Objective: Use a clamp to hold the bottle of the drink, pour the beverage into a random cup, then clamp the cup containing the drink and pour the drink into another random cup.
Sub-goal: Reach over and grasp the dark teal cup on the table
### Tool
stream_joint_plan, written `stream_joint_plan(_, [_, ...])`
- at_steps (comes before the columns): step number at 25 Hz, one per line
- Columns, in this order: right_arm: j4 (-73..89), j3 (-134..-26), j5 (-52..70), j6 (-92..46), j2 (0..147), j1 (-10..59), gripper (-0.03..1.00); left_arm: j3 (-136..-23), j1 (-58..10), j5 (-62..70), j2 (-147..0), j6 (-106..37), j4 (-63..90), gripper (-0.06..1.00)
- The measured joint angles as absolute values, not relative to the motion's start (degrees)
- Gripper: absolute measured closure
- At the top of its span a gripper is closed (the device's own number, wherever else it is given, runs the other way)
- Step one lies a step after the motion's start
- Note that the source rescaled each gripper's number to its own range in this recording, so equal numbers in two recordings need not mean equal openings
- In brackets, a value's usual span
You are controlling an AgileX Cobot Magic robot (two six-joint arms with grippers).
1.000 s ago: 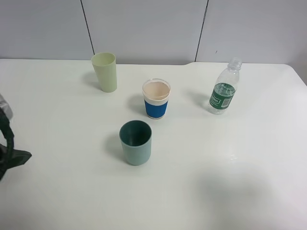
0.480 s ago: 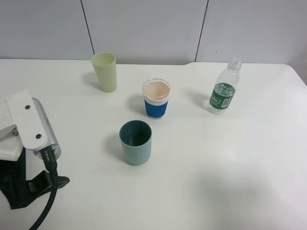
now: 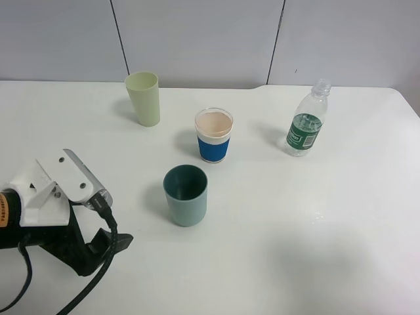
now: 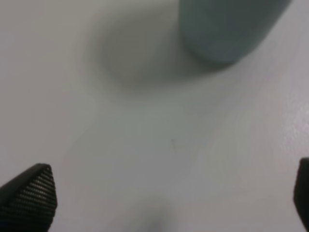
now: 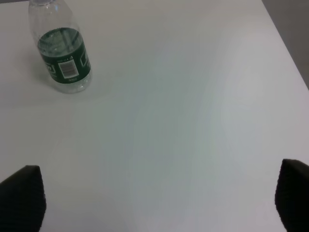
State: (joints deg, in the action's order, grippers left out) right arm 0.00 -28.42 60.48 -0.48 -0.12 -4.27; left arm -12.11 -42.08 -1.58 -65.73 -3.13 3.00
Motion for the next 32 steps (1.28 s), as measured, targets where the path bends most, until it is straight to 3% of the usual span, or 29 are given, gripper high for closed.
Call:
stream_joint_plan(15, [0.0,-28.4,60.5,-0.5,-0.1,-4.3,0.09,-9.8,-42.1,-38.2,-88.1,1.7,-4.8,-0.06])
stream_joint_plan(32, [0.0,-28.4,60.5,-0.5,-0.1,-4.3,0.09,-9.8,-42.1,-67.9,-110.6,2.6,-9.3,-0.06])
